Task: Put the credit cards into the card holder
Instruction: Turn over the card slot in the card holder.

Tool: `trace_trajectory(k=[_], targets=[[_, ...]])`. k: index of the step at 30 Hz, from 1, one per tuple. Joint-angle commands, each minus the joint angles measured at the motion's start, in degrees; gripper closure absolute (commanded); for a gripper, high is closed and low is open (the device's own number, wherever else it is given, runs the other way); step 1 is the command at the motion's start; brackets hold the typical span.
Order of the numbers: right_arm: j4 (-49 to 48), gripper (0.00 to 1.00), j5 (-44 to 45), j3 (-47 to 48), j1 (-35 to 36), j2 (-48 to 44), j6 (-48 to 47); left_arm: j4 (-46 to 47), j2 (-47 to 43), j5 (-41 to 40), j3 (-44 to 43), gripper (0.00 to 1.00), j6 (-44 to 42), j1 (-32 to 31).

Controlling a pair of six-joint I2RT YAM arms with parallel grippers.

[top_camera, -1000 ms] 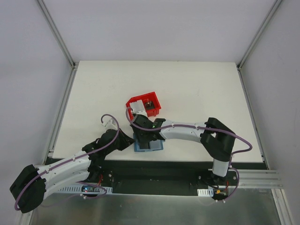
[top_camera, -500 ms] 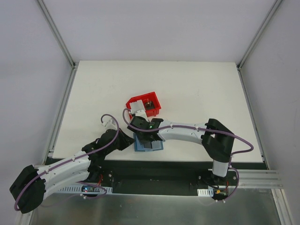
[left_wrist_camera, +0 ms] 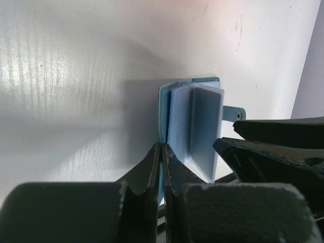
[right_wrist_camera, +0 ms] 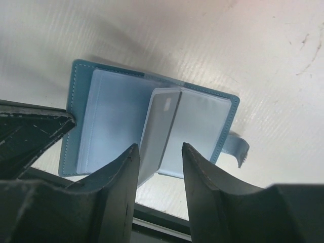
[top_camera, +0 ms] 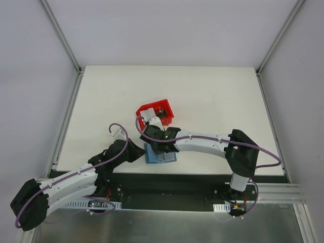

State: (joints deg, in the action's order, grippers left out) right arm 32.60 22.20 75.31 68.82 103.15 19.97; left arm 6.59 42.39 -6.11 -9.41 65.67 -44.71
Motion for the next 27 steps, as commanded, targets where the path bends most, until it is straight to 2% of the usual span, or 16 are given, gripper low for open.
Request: trace_trajectory(k=[1,14,18,27], targets=[[2.56,0.59,2.33,-1.83,-0.17,-4.63,0.51,0.44,-0.38,-0.22,0.53,1.00,0.78,-0.56],[-1.48,0.60,1.10,-9.82,-2.19,-9.99,2.27,0.09,-0.20,-0.66,0.80,1.00,2.01,-0.56],[-4.73,0.61,-1.97,-12.72,-3.60,-11.39,2.44,0.00,-0.03,-0.48,0.88,1.00,2.27,-0.56],[-5.79,0.60,-3.47,-14.05,-5.62,-13.68,2.10,-0.17,-0.03,-0.22,1.06,1.00,2.53,-0.56]])
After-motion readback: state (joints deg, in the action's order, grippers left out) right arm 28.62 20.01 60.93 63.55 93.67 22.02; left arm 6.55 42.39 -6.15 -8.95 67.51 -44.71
